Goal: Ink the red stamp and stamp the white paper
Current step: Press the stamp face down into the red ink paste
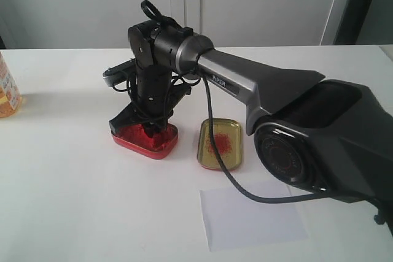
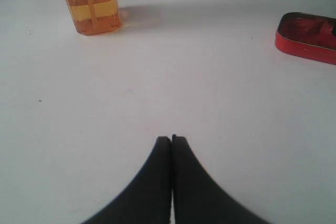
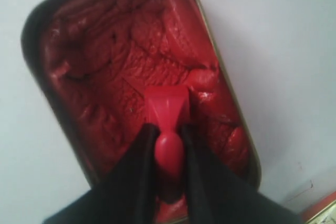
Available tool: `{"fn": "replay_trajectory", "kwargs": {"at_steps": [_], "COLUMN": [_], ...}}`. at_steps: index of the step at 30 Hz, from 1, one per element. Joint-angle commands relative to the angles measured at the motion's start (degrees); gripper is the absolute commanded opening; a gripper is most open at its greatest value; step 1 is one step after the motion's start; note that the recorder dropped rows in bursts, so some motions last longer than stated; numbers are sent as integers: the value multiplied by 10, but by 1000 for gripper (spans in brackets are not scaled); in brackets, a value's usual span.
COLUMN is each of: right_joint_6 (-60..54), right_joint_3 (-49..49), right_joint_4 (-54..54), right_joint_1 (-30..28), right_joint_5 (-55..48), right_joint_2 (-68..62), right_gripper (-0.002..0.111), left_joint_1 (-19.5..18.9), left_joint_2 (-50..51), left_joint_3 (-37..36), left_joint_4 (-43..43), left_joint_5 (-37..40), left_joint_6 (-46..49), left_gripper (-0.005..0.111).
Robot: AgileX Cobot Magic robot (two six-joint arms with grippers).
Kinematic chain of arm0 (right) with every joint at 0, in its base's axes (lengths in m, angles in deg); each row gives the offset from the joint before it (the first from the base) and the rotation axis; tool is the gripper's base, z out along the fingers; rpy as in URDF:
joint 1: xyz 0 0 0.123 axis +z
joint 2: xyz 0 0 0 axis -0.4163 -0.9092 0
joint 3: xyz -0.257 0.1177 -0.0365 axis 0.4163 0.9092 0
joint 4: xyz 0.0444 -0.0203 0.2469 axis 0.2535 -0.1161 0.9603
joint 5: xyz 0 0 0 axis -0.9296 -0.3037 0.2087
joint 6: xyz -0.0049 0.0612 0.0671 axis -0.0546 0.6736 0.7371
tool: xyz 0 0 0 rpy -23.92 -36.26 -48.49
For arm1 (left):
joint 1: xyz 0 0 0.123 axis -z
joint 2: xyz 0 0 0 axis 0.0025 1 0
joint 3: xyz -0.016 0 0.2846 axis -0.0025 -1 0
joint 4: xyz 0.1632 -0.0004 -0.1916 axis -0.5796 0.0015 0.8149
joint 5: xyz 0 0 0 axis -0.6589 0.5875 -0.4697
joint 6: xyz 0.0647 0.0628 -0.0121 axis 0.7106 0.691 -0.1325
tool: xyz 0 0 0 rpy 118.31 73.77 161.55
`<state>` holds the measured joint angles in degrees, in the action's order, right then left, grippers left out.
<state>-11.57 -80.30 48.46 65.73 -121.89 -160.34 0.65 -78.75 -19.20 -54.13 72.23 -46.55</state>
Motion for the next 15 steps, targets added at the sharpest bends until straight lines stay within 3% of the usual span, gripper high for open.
{"fn": "replay_trajectory", "kwargs": {"at_steps": [1, 15], "right_joint_6": [-7, -5], "right_joint_3": [-2, 13], "right_joint_4": [0, -3], "right_joint_1": [0, 0], "right_joint_5": [-1, -1], "right_joint_2": [-22, -48], "right_gripper": [0, 0], "left_joint_1": [0, 0], "left_joint_2": [-2, -2], "left_joint_3": [-2, -2], "left_joint_4": [0, 0], "left_joint_5": [1, 1], "left_joint_6": [-1, -1], "left_gripper": [0, 0]}}
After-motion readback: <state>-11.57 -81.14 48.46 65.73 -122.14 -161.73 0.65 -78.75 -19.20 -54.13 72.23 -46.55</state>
